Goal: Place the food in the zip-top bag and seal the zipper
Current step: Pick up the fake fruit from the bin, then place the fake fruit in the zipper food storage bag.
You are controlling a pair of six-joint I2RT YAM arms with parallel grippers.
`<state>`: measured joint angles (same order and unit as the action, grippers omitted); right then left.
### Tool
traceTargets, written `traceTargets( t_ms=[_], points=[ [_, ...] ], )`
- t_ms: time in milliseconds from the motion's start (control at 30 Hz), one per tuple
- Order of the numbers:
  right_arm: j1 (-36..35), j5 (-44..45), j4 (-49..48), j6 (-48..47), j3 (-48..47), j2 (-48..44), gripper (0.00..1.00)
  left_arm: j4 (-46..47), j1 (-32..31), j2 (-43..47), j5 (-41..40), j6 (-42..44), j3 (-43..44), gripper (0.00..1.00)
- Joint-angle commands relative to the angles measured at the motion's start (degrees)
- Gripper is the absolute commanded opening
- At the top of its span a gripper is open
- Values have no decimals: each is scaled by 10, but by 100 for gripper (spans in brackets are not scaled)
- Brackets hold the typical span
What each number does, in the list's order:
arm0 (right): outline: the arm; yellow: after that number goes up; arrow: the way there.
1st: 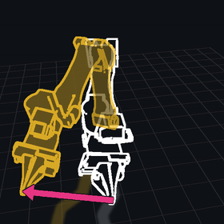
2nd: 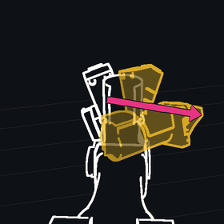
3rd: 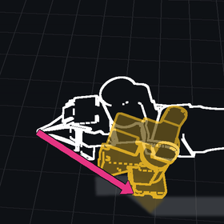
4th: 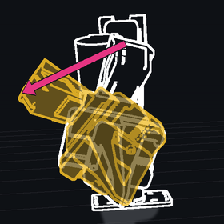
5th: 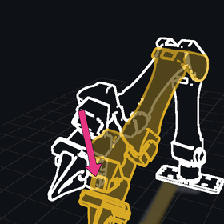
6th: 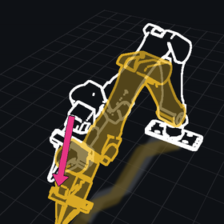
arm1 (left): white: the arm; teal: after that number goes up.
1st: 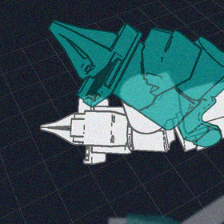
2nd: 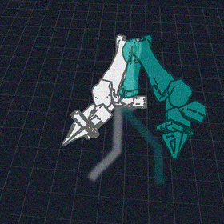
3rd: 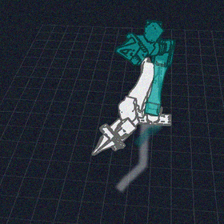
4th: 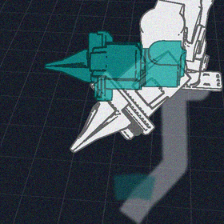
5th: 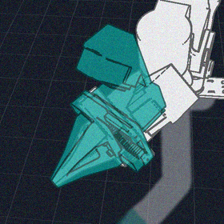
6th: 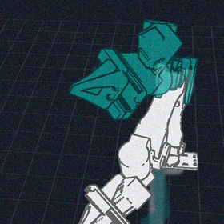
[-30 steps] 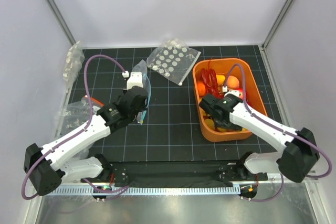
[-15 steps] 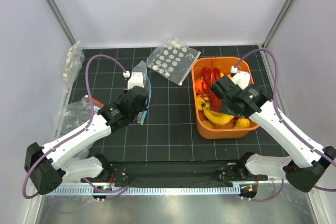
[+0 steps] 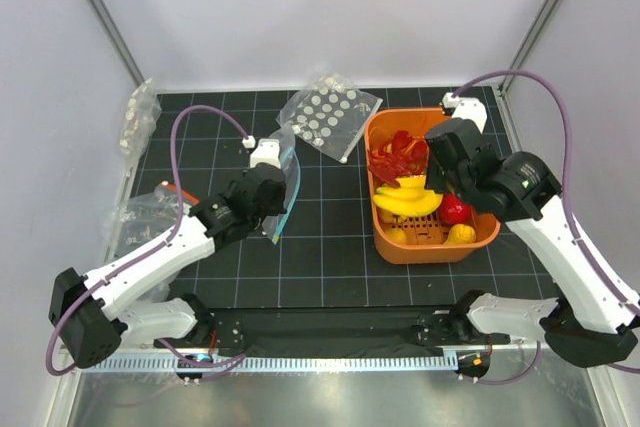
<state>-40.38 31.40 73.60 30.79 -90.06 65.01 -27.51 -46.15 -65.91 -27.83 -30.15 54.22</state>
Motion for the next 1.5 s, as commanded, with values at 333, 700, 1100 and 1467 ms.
traceTargets(
  t_ms=[333,700,1100,1467],
  points=[
    [-2,133,20,-40,-121,-2,18,22,-3,-7,28,-18,26,0],
    [-3,-183,-258,-93,62,-42,5,3,-2,-17,130,-62,47,0],
    [-47,-267,-631,-140,334,-68,2,16,41,-47,203,-85,41,0],
    [-165,-93,-701,-214,410,-89,1,61,44,-54,370,-85,24,0]
  ],
)
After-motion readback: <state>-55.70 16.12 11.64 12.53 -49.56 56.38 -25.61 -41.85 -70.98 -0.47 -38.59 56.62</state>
